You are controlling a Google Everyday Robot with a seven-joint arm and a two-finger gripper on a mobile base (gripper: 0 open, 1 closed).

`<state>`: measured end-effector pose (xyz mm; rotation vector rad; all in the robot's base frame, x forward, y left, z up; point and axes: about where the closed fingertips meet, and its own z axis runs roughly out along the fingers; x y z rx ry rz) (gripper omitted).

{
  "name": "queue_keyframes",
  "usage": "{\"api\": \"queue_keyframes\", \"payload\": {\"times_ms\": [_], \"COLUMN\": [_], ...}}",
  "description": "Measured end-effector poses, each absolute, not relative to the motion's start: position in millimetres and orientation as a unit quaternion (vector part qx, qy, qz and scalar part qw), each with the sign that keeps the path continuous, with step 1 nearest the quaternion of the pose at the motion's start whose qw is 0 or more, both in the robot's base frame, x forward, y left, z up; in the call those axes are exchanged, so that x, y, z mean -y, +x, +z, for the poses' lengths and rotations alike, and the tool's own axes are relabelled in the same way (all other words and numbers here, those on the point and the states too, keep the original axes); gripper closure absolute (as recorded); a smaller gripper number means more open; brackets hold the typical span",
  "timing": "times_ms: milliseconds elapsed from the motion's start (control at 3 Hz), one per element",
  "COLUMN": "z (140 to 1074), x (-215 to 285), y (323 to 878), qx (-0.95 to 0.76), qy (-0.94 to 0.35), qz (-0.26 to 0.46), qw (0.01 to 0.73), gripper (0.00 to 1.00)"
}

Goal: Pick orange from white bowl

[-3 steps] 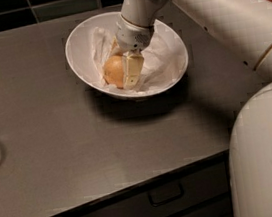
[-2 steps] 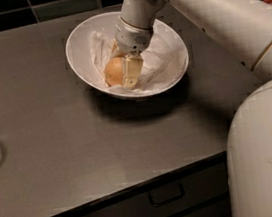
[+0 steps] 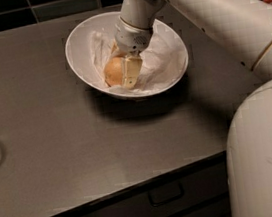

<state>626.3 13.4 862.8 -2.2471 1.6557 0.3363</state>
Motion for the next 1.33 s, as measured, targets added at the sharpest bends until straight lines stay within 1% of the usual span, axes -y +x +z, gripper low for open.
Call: {"api": "queue_keyframes", "payload": {"times_ms": [333,667,1333], "z": [863,863,919], "x": [-13,-13,-12], "y": [626,626,615], "qx": [-0.581,-0.581,-0.572], "qy": [-0.788,-0.788,-0.787], "qz": [0.118,0.118,0.061], "qw": [0.164,0.164,0.222], "gripper": [1.00,1.00,1.00]}}
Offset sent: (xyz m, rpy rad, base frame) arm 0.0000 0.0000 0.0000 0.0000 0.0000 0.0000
